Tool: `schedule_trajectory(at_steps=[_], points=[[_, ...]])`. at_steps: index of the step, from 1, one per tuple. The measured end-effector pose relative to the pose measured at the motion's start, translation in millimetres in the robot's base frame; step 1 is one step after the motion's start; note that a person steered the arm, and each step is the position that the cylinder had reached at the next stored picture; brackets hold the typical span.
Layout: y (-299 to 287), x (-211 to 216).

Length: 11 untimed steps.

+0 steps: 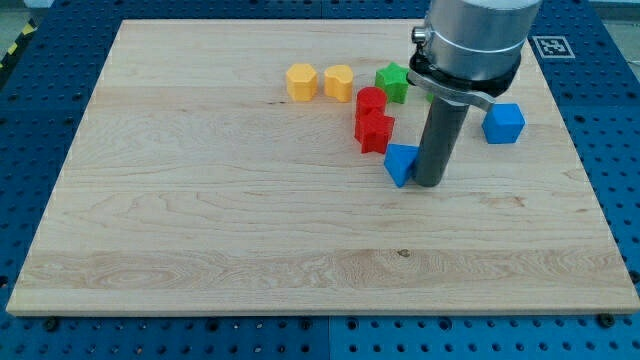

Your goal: Move your arm towards the top of the blue cube

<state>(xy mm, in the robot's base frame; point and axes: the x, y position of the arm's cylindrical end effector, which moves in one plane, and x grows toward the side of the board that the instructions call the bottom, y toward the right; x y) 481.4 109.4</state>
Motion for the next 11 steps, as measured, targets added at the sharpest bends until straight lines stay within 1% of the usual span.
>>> schedule_trajectory(at_steps=[3, 4, 5, 6, 7, 9, 10, 11], points=[[-18, -8], [7, -2], [80, 10], [143, -9], [177, -32], [177, -35], [177, -53], [175, -84]])
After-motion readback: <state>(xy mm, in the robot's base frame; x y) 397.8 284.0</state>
